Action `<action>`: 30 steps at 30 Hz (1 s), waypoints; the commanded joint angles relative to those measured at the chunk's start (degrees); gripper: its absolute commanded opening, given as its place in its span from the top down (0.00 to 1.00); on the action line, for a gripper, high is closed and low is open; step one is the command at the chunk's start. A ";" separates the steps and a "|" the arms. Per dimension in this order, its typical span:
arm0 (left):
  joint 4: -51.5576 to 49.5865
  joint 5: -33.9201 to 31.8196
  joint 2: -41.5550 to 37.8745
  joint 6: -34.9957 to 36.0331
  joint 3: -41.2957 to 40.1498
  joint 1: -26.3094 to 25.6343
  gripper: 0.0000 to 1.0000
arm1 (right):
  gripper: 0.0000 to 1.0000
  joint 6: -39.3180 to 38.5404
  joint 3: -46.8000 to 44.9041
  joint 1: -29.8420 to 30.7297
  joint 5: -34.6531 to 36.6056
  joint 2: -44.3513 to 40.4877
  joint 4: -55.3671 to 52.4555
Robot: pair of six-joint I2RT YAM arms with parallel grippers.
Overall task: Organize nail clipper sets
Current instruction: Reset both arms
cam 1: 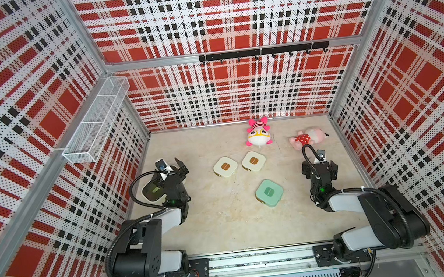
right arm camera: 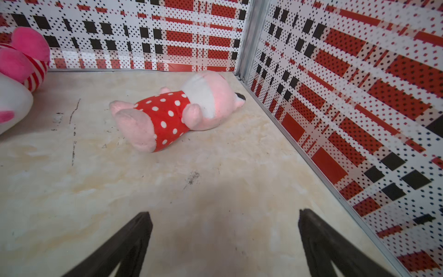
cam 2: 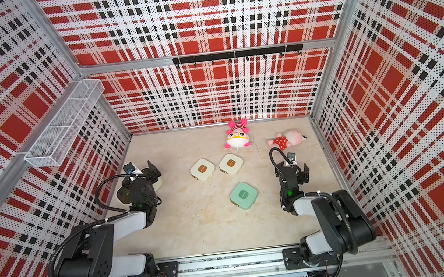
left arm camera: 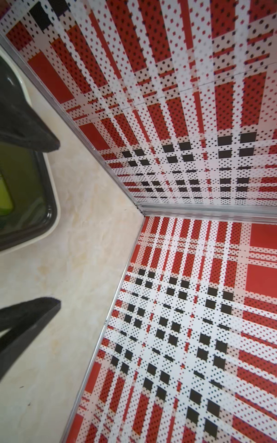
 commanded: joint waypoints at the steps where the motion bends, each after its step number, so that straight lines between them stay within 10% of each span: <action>1: -0.12 1.71 -0.03 -1.16 -3.01 1.87 0.02 | 0.00 -6.21 0.58 -0.74 -4.57 2.70 12.93; 7: 28.73 6.80 7.37 1.22 -11.53 4.15 0.02 | 0.00 -4.52 -0.89 -4.76 -12.69 5.27 18.30; 30: 26.58 7.47 11.31 3.88 -8.45 2.01 0.02 | 0.00 -0.37 -2.61 -9.56 -20.62 7.16 20.83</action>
